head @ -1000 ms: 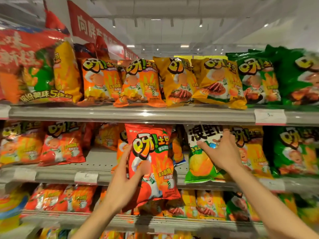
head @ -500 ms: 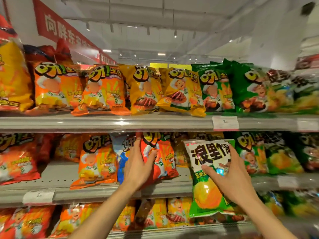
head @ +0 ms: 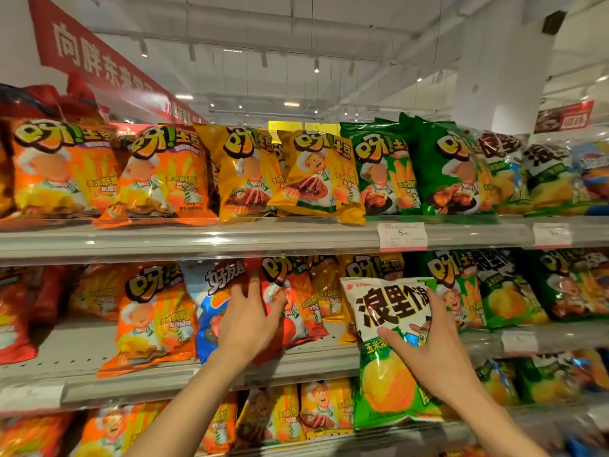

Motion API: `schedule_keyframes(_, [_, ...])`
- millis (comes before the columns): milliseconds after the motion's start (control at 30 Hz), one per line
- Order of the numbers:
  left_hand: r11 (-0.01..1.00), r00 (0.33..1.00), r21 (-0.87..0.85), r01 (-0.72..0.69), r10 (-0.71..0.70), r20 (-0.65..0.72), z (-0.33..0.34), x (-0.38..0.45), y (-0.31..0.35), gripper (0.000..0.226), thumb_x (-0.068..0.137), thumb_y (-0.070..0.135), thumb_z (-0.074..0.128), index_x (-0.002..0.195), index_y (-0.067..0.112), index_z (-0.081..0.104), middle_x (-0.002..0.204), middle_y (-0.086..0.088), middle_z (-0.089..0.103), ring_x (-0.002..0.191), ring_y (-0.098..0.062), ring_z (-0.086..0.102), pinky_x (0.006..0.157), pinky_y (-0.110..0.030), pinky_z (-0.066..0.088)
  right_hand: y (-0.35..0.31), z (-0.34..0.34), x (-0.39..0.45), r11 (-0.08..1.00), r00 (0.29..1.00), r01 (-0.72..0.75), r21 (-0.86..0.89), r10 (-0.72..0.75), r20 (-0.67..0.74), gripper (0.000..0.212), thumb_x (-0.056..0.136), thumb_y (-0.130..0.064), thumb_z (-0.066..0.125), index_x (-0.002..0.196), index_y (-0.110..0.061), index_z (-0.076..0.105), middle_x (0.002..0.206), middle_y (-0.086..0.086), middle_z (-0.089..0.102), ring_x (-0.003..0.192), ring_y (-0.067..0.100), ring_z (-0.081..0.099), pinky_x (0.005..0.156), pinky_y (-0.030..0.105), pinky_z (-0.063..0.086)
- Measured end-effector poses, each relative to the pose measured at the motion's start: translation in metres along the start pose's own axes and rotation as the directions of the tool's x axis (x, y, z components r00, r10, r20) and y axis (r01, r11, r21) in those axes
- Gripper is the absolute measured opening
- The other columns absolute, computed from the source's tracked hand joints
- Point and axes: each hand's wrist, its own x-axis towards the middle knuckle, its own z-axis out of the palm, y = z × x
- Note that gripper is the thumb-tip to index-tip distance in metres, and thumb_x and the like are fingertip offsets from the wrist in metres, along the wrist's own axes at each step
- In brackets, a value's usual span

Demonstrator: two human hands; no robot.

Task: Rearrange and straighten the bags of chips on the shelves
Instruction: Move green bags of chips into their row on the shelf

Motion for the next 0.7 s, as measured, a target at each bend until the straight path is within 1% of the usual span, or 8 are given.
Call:
schedule_keyframes(67, [0.997,0.996,-0.062,-0.048,0.043,-0.081,-0.007,-0.012,-0.007,0.073,0.093,0.066,0.042,0.149,0.022,0.029,0.136,-0.010,0.039,0.114,-0.030,0.056,0.081,-0.043,0.054,-0.003,0.003,-0.003,1.000,1.000,0.000,0.002,0.000,-0.002,0.111,0.075,-0.059,0.073,0.157,-0.029,0.004,0.159,0.003,0.023,0.135,0.016,0.036,0.104,0.039,0.039])
schedule_keyframes(133, [0.969,0.983,-0.186,-0.160,0.138,-0.125,-0.011,-0.029,-0.010,0.063,0.094,0.059,0.049,0.147,0.029,0.033,0.131,-0.002,0.044,0.109,-0.020,0.057,0.084,-0.039,0.052,-0.007,0.007,-0.006,0.999,1.000,-0.011,0.031,0.011,0.001,0.110,0.076,-0.057,0.073,0.157,-0.028,0.005,0.159,0.001,0.024,0.127,0.009,0.036,0.104,0.038,0.037])
schedule_keyframes(200, [0.912,0.974,-0.343,-0.223,0.219,-0.051,-0.011,-0.048,-0.008,0.053,0.093,0.055,0.054,0.141,0.036,0.039,0.121,0.008,0.052,0.106,-0.009,0.057,0.085,-0.029,0.047,-0.010,0.013,-0.009,0.997,1.000,-0.021,0.079,0.021,0.001,0.110,0.075,-0.056,0.075,0.157,-0.028,0.007,0.157,0.001,0.027,0.117,0.005,0.035,0.101,0.033,0.037])
schedule_keyframes(300, [0.828,0.939,-0.543,-0.135,0.283,0.198,-0.008,-0.075,0.005,0.048,0.088,0.065,0.053,0.132,0.054,0.038,0.110,0.016,0.059,0.098,-0.002,0.061,0.085,-0.026,0.050,-0.010,0.020,-0.015,0.987,0.999,-0.044,0.157,0.043,0.011,0.114,0.068,-0.065,0.074,0.156,-0.033,0.007,0.155,-0.002,0.031,0.125,0.011,0.044,0.105,0.035,0.039])
schedule_keyframes(400, [0.745,0.886,-0.666,0.016,0.298,0.355,-0.007,-0.097,0.031,0.052,0.091,0.056,0.057,0.136,0.055,0.032,0.117,0.026,0.052,0.090,0.022,0.057,0.072,-0.005,0.046,-0.007,0.022,-0.020,0.976,0.998,-0.046,0.212,0.036,0.052,0.114,0.067,-0.069,0.073,0.154,-0.039,0.006,0.153,-0.008,0.034,0.131,0.012,0.045,0.108,0.038,0.040])
schedule_keyframes(467, [0.715,0.864,-0.696,0.067,0.307,0.399,-0.001,-0.106,0.047,0.062,0.088,0.059,0.058,0.140,0.054,0.026,0.122,0.029,0.047,0.087,0.029,0.053,0.072,-0.003,0.044,-0.002,0.017,-0.022,0.967,0.997,-0.049,0.252,0.032,0.074,0.113,0.065,-0.074,0.073,0.152,-0.044,0.007,0.153,-0.012,0.036,0.132,0.010,0.045,0.110,0.041,0.040])
schedule_keyframes(567, [0.684,0.839,-0.720,0.119,0.318,0.441,0.012,-0.117,0.072,0.074,0.083,0.063,0.062,0.143,0.059,0.020,0.125,0.024,0.048,0.093,0.025,0.055,0.078,-0.007,0.043,0.013,-0.001,-0.021,0.948,0.993,-0.063,0.312,0.029,0.115,0.112,0.059,-0.083,0.071,0.147,-0.056,0.007,0.153,-0.018,0.035,0.135,0.008,0.044,0.112,0.047,0.040])
schedule_keyframes(700, [0.629,0.853,-0.763,0.152,0.307,0.423,0.034,-0.137,0.129,0.070,0.089,0.038,0.068,0.145,0.046,0.026,0.111,0.032,0.050,0.081,0.026,0.058,0.066,-0.001,0.043,0.049,-0.048,-0.016,0.932,0.991,-0.065,0.357,0.017,0.134,0.111,0.065,-0.076,0.073,0.149,-0.053,0.005,0.149,-0.022,0.037,0.131,0.002,0.045,0.110,0.034,0.039])
